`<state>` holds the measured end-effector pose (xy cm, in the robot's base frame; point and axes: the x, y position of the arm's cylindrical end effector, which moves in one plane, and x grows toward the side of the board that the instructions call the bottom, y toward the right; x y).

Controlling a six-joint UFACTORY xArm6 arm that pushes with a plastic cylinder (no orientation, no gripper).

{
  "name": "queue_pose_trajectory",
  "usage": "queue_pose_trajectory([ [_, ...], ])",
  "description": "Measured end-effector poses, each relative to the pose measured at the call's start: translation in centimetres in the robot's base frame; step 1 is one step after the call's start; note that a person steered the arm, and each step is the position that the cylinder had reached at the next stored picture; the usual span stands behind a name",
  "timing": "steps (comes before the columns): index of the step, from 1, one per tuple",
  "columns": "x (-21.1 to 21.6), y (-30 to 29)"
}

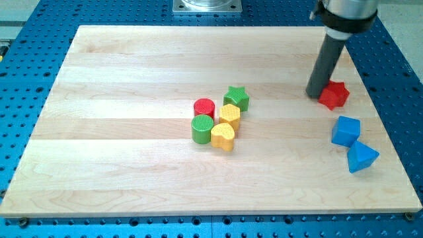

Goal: Push the red star in a diagonal line with blue blocks

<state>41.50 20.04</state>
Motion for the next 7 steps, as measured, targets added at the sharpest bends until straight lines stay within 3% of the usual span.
queue_pose_trajectory([
  [2,-0.5,3.0],
  [4,-5.2,3.8],
  [5,-3.2,8.5],
  [7,5.3,3.8],
])
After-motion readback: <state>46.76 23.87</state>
